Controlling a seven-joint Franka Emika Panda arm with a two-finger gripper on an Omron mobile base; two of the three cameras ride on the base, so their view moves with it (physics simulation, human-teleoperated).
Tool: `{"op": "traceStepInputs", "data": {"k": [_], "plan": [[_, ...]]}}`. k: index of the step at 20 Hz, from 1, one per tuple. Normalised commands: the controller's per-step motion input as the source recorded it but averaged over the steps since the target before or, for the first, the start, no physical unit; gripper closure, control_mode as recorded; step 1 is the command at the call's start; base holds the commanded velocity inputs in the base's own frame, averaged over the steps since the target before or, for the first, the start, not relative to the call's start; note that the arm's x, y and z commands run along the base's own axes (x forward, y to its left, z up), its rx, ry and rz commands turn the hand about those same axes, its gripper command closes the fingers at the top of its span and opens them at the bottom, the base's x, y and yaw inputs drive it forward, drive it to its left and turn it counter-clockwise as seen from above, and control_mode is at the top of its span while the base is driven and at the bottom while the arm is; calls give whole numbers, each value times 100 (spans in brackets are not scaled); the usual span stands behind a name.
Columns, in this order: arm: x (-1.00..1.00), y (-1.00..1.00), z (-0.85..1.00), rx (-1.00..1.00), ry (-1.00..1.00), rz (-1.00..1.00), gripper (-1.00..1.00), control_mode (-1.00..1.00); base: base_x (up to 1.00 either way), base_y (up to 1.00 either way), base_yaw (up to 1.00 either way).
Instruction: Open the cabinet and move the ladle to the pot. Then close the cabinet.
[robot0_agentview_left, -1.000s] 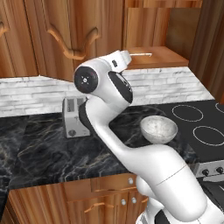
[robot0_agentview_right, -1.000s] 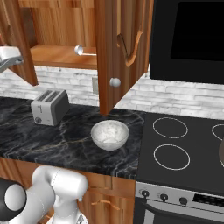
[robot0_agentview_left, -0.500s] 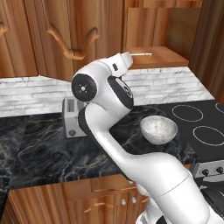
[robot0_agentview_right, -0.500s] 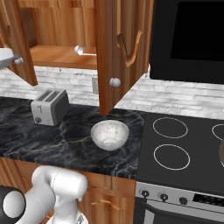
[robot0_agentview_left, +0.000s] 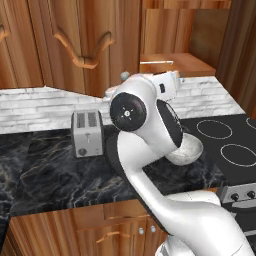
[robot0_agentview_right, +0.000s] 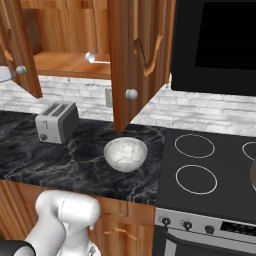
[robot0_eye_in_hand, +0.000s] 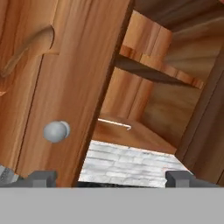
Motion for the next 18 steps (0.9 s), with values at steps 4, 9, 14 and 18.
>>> {"op": "traceStepInputs", "data": {"k": [4,9,14,18], "plan": [[-13,-63,5,37,0,0,-100,-100,0,0,0],[0,-64,0,50,2,12,-100,-100,0,0,0],[0,-56,0,48,3,31,-100,-100,0,0,0],[8,-38,0,42,1,36,-100,-100,0,0,0]]}}
